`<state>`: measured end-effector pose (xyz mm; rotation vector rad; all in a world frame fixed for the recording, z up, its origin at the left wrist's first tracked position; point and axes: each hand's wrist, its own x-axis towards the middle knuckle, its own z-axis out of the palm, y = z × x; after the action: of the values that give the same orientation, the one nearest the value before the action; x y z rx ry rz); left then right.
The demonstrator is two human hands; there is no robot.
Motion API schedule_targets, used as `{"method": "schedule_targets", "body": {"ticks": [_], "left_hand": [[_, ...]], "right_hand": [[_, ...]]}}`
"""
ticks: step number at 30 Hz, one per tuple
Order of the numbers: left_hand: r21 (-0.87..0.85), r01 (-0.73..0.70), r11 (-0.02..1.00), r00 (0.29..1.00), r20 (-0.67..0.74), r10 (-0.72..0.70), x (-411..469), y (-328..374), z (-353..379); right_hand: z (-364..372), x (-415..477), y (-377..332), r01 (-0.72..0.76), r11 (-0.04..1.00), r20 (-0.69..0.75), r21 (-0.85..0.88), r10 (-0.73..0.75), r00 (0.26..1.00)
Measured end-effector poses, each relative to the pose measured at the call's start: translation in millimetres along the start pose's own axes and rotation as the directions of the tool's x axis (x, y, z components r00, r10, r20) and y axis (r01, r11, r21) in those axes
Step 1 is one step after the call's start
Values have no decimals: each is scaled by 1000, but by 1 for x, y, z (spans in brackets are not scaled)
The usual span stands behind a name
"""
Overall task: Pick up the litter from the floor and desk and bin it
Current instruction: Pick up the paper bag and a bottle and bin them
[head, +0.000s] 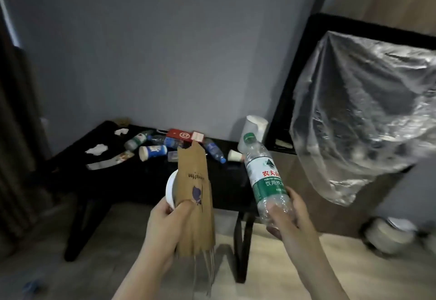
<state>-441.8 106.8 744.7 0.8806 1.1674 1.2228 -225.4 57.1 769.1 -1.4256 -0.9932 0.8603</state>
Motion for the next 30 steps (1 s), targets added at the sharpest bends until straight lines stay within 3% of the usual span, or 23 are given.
{"method": "schedule_targets", "body": {"ticks": [10, 20, 24, 30], "left_hand": [[94, -31, 995, 972, 236, 8, 0, -16, 115], [156, -108, 982, 911, 412, 35, -39, -43, 293], [145, -98, 985, 864, 504, 11, -66, -66, 379], [196, -74, 978, 725, 683, -82, -110, -113, 496]], "right_hand": [[-108, -1, 11, 42, 998, -209, 53, -30, 977], [-279, 2, 28, 107, 989, -414, 102, -55, 909], [-363, -11, 37, 104, 991, -518, 80, -48, 854], [-464, -52, 58, 54, 994, -713, 99, 33, 701]]}}
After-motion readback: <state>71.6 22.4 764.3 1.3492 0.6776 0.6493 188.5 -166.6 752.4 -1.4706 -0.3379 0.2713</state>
